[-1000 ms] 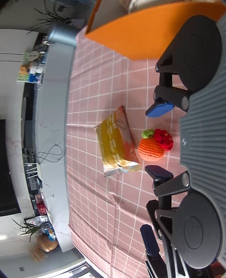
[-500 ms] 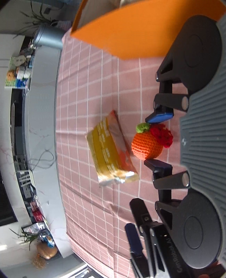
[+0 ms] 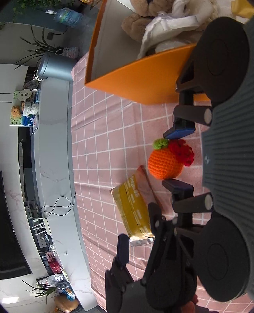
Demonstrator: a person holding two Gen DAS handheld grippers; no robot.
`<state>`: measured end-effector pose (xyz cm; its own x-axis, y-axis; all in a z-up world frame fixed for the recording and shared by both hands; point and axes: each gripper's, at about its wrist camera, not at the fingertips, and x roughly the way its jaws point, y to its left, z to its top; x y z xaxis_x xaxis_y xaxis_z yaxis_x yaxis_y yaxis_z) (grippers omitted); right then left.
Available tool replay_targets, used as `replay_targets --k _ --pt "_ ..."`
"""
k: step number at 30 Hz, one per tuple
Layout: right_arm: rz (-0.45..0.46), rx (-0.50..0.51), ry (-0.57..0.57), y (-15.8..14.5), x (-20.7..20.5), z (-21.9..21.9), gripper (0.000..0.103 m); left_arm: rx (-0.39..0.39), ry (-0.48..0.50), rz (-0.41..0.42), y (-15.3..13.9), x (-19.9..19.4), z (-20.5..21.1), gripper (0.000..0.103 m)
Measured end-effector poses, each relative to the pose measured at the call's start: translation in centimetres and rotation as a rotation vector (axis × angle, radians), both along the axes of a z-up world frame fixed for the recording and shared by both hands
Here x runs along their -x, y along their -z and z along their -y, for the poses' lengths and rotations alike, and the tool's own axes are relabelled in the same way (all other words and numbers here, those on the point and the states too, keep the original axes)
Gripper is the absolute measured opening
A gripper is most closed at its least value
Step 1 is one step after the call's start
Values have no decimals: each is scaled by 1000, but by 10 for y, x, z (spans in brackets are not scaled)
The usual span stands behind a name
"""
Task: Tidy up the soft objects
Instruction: 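Grasp the orange crocheted ball with the right tool while the left tool grasps the yellow snack packet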
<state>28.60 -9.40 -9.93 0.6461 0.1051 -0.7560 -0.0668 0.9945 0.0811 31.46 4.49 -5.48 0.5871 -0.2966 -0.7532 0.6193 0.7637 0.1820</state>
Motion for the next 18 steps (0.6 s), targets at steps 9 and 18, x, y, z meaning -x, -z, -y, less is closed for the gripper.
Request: replay_targets --k 9,18 --pt "-10 -44 11 2 -2 8 44 17 -26 -71 18 -29 9 76" --pt "-26 -56 -3 4 -3 7 44 48 -122 -69 10 -13 0 60"
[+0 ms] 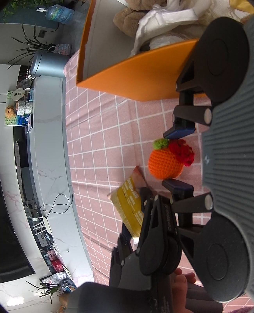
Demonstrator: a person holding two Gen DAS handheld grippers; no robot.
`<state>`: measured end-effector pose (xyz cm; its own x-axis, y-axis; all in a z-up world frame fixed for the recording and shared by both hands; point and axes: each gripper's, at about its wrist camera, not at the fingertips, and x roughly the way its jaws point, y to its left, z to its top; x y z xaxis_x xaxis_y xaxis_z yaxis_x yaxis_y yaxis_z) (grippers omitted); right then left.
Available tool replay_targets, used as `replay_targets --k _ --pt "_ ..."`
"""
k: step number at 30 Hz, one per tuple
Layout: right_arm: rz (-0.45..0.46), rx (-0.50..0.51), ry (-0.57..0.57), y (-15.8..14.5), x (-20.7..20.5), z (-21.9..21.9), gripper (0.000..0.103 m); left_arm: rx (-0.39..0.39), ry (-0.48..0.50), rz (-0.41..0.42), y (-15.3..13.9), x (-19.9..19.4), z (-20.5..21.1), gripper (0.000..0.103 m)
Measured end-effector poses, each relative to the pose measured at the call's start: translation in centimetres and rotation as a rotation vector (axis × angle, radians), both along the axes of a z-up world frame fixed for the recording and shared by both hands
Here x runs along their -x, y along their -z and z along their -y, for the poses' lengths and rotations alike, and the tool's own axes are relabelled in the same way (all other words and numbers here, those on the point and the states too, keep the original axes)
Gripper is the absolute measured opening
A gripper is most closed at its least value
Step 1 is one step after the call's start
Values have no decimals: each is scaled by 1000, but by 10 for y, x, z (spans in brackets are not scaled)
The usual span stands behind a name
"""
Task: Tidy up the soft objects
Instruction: 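Carry the snack packet and crocheted ball over the orange box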
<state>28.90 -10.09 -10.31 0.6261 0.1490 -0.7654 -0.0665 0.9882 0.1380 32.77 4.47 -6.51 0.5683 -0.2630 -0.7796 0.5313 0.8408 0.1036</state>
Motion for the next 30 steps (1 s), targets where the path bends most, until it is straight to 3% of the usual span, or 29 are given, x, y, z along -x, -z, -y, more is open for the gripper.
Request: replay_targets --k 9,18,30 --pt "17 -14 -54 -13 20 -1 44 89 -133 5 -22 54 -17 58" --pt "94 -69 -153 -46 72 15 44 201 -209 60 -75 117 -12 58" --pt "219 -115 -221 -111 148 89 44 313 -104 111 -132 176 56 58"
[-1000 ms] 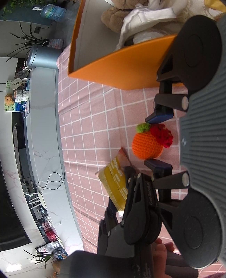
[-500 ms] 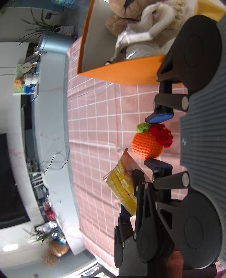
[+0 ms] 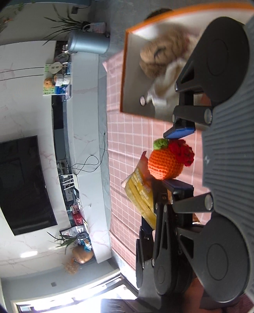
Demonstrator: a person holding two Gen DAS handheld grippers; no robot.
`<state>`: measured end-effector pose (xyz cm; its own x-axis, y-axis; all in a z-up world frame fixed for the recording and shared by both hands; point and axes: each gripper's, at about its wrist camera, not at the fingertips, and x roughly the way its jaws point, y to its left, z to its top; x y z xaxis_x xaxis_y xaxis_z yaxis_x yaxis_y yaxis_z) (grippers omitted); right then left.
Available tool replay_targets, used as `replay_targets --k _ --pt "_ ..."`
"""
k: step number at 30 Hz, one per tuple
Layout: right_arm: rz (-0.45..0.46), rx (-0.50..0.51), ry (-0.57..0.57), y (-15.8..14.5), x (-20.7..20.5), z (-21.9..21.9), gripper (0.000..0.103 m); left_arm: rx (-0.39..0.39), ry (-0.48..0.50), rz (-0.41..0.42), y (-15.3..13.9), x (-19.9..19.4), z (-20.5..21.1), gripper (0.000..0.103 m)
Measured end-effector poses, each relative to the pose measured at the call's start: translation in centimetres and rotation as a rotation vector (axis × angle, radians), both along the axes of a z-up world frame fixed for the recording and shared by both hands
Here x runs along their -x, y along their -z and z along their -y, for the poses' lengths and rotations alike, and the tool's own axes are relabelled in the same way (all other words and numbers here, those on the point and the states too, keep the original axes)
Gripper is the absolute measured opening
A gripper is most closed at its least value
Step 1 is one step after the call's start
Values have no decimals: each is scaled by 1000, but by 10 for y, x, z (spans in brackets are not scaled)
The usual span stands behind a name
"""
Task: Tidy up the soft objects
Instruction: 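Carry the snack packet and crocheted ball over the orange box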
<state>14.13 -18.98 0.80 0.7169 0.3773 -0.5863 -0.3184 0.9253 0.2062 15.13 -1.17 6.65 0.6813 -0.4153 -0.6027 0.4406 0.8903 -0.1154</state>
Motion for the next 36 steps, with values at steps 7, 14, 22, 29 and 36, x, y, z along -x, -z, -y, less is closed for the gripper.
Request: replay_targets --k 7,14,22,29,36 --pt "-19 140 -33 -19 17 61 44 36 117 -49 -1 10 57 58" --pt "-111 365 -80 -12 10 106 44 53 205 -145 11 -1 107 58" --pt "-287 530 -206 26 -30 119 44 12 224 -214 36 -16 140 58" --pt "-323 684 -294 52 -42 110 45 -2 220 -258 46 -23 148 58" --pt "-334 665 -286 61 -51 116 51 -9 223 -270 48 -25 151 58"
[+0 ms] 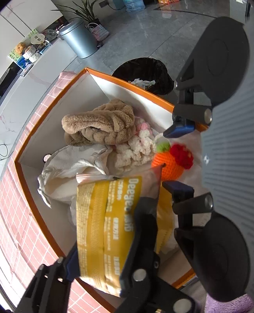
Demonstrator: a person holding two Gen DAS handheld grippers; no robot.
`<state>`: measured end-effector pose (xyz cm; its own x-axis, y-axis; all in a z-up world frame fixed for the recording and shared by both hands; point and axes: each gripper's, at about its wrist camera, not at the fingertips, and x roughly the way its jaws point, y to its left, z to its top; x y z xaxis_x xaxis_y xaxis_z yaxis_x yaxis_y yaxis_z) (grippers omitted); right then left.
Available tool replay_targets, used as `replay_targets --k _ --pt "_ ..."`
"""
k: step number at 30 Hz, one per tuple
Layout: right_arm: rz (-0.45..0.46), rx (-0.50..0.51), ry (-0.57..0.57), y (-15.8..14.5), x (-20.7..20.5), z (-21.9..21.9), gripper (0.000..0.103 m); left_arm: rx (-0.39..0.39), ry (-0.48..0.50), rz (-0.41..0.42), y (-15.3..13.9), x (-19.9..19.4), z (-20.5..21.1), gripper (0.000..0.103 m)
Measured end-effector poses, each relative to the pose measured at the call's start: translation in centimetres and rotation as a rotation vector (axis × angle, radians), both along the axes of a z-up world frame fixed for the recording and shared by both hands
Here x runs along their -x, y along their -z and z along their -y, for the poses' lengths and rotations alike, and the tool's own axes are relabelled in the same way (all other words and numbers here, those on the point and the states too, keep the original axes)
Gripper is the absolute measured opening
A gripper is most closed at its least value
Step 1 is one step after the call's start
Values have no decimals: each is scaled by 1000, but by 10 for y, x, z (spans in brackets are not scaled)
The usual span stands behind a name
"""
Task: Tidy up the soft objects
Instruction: 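Carry the snack packet and crocheted ball over the orange box, then open both tools to drop the packet and ball into the box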
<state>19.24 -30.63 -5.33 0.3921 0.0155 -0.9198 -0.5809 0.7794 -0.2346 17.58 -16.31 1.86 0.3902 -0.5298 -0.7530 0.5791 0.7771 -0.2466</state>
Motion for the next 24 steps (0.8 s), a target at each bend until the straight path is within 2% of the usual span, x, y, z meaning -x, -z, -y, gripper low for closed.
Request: replay_targets --k 4,10,16,20,24 --pt "25 -17 0 -8 10 5 56 10 -17 -22 -2 4 -1 58" --pt "117 -64 20 -37 35 20 56 3 -31 -44 1 2 8 58" --pt "234 -111 121 -65 60 45 58 -19 -47 -67 12 -3 27 58" --pt "240 -149 166 -67 57 58 58 -65 -41 -38 19 -7 43 58" --pt "231 -142 181 -60 54 60 57 -84 -53 -91 30 -13 49 57"
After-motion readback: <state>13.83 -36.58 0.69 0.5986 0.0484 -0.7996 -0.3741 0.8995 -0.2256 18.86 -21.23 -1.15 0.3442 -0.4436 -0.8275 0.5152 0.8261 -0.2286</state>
